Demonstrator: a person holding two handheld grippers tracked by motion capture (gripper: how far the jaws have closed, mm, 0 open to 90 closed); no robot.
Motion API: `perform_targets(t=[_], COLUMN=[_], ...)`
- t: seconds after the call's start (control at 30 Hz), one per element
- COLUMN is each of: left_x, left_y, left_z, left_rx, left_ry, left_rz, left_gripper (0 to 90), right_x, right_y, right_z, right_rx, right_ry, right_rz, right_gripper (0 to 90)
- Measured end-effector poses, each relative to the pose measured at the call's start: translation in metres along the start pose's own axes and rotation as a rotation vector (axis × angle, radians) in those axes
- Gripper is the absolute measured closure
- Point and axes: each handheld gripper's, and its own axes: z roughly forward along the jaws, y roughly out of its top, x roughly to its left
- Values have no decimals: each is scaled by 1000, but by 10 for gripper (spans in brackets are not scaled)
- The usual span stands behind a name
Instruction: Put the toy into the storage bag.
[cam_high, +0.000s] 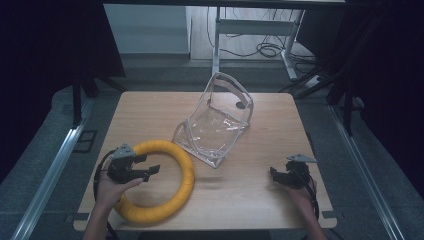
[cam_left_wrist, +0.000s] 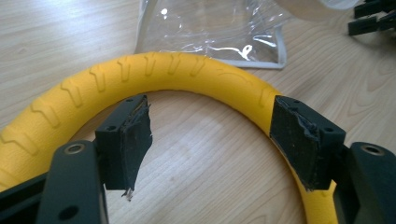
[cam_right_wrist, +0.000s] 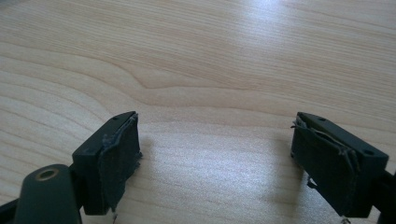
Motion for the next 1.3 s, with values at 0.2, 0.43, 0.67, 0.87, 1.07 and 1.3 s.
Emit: perform_targets(t=[0.2,0.43,0.67,0.87,1.07,1.3], left_x=[-2,-9,-25,-54,-69,-74], left_y=[1,3,7,7,10,-5], left_z=[-4,1,-24,-31,-28,-21], left_rx=[-22,2,-41,50,186,269], left_ry=[-16,-18,8,-51,-80,-146], left_rz=[-7,19,63,186,281,238], left_gripper=[296,301,311,306,305,302], right_x=[0,0,-2,-2,-2,-2], right_y=[0,1,3,3,3,2], right_z=[0,1,4,3,3,2], right_rx=[-6,-8,-8,-6,-9,-12], right_ry=[11,46,56,51,48,45], right_rz=[-11,-42,-51,-50,-49,-40], right_gripper=[187,187,188,193,195,203])
